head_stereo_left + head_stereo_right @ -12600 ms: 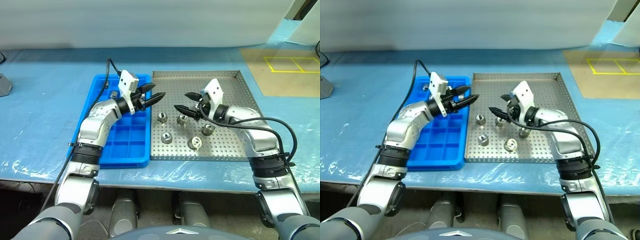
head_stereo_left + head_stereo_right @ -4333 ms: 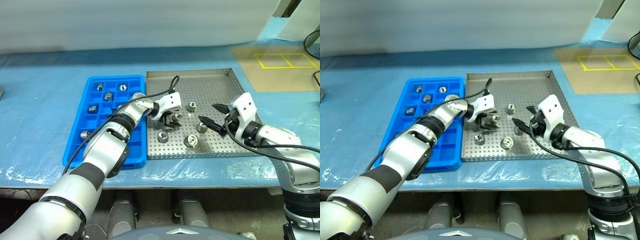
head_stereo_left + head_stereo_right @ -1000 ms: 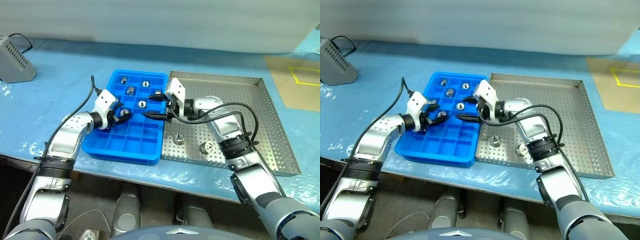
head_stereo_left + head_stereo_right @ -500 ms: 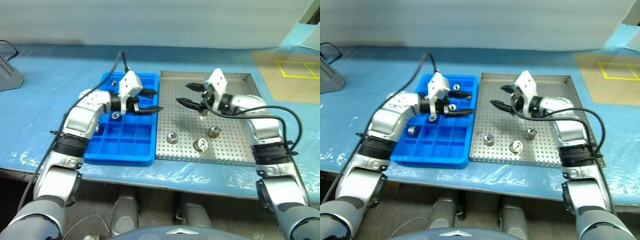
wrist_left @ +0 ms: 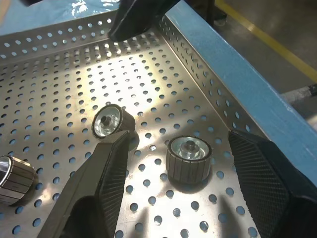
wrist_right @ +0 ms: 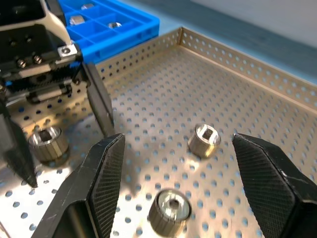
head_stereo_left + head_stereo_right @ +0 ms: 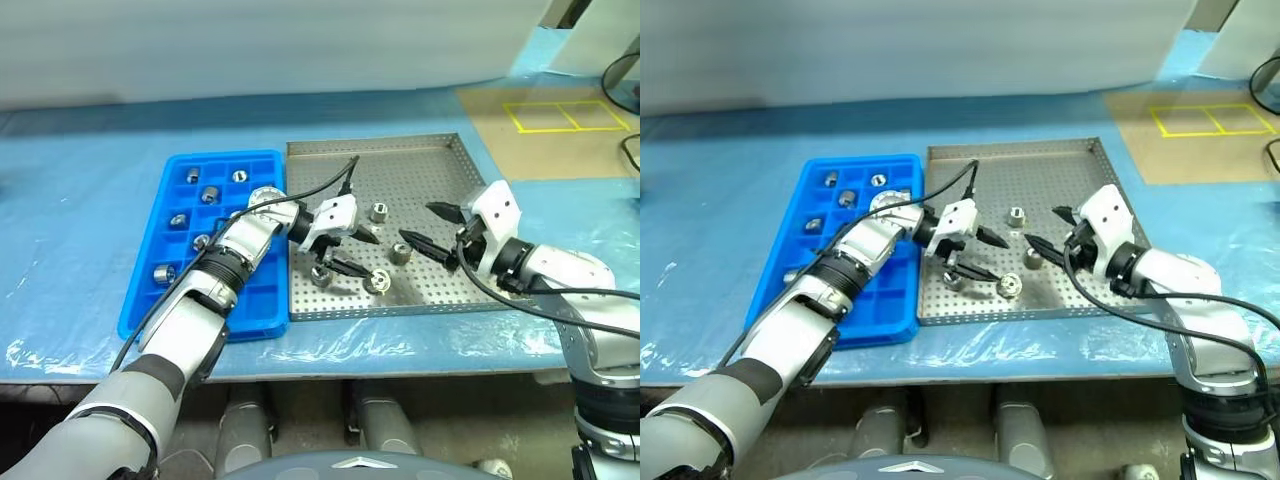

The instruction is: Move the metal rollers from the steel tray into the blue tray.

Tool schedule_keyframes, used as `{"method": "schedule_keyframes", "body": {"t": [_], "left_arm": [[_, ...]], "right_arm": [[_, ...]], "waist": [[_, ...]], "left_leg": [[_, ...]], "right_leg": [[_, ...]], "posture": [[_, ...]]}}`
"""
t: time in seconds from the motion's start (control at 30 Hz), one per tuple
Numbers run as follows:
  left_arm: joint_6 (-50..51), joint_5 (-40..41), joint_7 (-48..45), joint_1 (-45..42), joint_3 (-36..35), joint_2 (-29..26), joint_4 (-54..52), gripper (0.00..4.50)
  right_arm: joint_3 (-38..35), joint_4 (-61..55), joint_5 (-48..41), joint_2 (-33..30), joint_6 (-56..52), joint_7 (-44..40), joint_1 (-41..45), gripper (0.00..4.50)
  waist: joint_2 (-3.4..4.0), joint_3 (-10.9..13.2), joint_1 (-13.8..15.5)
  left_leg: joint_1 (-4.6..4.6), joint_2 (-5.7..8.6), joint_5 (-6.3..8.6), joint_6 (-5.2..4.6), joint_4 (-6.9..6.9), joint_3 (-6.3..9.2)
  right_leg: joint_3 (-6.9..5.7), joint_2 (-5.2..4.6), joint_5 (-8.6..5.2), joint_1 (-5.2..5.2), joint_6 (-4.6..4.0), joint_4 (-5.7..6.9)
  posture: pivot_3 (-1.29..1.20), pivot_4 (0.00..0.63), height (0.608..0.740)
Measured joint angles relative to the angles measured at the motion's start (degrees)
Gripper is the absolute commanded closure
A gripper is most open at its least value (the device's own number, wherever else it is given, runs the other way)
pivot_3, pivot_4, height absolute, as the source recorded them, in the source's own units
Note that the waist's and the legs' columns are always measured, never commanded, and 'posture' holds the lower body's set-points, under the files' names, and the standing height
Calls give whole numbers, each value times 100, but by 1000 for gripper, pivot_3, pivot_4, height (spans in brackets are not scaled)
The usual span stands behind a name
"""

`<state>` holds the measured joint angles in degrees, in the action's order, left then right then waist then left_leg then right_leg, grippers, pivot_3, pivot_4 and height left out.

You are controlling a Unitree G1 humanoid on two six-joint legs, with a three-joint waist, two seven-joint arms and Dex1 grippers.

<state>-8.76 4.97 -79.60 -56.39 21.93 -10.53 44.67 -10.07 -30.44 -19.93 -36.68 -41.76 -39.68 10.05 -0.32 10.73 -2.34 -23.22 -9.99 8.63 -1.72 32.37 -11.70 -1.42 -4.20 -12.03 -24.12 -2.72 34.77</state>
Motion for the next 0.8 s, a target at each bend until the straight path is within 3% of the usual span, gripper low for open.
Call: {"method": "schedule_keyframes", "body": {"t": [0.37, 0.8], "left_arm": [[-643, -535, -111, -65, 109, 535, 782, 1184], [-934, -1128, 628, -107, 98, 876, 1664, 1184]], "right_arm": [[16, -209, -57, 100, -139, 496, -205, 918], [22, -177, -57, 17, -133, 552, -251, 918]], "waist": [[2, -1, -38], [2, -1, -139]], "left_leg": [[-9, 10, 26, -41, 41, 0], [-9, 12, 29, -46, 48, 3]], "right_leg": [[1, -13, 4, 21, 7, -9], [0, -13, 4, 26, 9, -12]], "posture": [[-559, 150, 740], [-578, 150, 740]]}}
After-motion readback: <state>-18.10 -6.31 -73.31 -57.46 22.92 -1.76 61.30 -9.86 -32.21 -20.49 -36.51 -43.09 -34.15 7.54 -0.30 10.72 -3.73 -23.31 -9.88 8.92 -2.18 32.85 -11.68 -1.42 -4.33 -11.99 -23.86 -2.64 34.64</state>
